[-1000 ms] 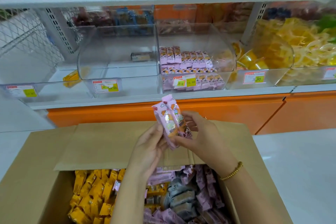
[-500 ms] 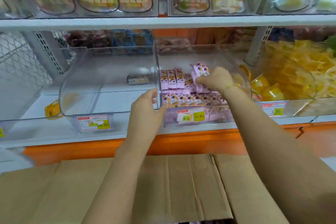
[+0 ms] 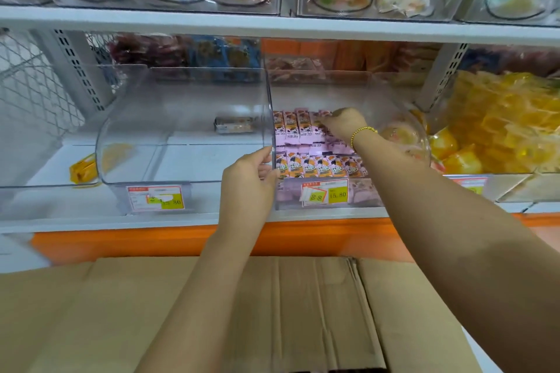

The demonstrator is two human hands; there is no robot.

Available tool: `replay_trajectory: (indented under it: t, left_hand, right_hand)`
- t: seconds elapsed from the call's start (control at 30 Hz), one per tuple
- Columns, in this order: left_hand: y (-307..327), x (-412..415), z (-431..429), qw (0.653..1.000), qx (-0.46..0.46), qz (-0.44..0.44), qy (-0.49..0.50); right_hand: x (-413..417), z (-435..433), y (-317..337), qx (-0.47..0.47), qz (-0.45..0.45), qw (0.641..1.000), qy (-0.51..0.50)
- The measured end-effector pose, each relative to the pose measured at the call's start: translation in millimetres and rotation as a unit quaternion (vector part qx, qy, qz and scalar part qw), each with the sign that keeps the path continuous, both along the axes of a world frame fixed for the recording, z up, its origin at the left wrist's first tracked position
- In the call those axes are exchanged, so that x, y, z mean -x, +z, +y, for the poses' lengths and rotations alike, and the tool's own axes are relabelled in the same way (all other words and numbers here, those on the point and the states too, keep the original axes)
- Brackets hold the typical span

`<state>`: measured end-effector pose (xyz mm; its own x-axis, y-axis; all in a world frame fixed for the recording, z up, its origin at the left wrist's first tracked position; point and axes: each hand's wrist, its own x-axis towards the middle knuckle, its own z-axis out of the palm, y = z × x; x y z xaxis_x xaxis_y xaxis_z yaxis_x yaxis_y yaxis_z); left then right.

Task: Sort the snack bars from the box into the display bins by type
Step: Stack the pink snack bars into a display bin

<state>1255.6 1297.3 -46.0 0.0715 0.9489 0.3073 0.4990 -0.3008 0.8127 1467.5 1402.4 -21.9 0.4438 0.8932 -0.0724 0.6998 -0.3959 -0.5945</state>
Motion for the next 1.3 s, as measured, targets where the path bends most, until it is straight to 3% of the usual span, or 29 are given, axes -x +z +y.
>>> replay_trajectory:
  t: [0.13,0.2,0.3,0.37,0.47,0.53,0.6,0.7,0.9,1.13,1.17,1.23,1.3]
  left_hand:
    - [2.3,15.7,-35.5,0.996,0.004,-0.086,-0.016]
    - [-9.2,31.1,-64.1,0.992,0.004,-0.122,0.010]
    - [-45.6,55.8,-110.5,0.983,0.047,-0.173,0.039]
    - [-75.6,68.9,-142.9,0.978,0.104,-0.168,0.069]
    - [-121.7,86.4,-188.8,0.977,0.165,-0.046,0.129]
    - [-150.8,99.6,-212.0,0.956,0.248,0.032,0.155]
    - [-174.5,111.9,-232.1,0.921,0.344,0.118,0.139]
    - [-196.7,122.4,-254.3,0.882,0.413,0.204,0.095]
    - [-226.0,108.1,-272.2,0.845,0.378,0.377,-0.031]
    - [-211.8,108.4,-254.3,0.751,0.457,0.471,-0.065]
    - [-205.1,110.5,-249.2,0.747,0.474,0.462,-0.071]
    - [-191.3,117.9,-240.5,0.789,0.508,0.341,-0.048]
    - [-174.9,125.3,-237.4,0.841,0.537,0.067,-0.005]
  right_hand:
    - [19.2,-69.3,24.9,-0.129,-0.023,0.990,0.045]
    - [37.3,-117.9,30.6,-0.141,-0.017,0.981,0.131]
    - [67.7,-190.9,22.5,-0.029,0.000,0.957,0.290]
    - [93.0,-224.9,8.2,0.074,-0.066,0.918,0.384]
    - [125.7,-256.9,-42.5,0.241,-0.130,0.842,0.464]
    - [138.7,-275.8,-94.1,0.312,-0.167,0.796,0.491]
    - [142.9,-298.2,-143.3,0.349,-0.166,0.781,0.491]
    - [137.4,-337.0,-198.0,0.358,-0.088,0.813,0.452]
    - [145.9,-383.9,-251.2,0.334,0.015,0.858,0.389]
    - [152.8,-388.4,-248.2,0.355,-0.059,0.863,0.355]
    - [148.9,-384.6,-240.7,0.343,-0.050,0.872,0.347]
    - [138.1,-374.7,-215.7,0.306,0.034,0.904,0.296]
    - [123.0,-361.6,-180.8,0.270,0.106,0.922,0.255]
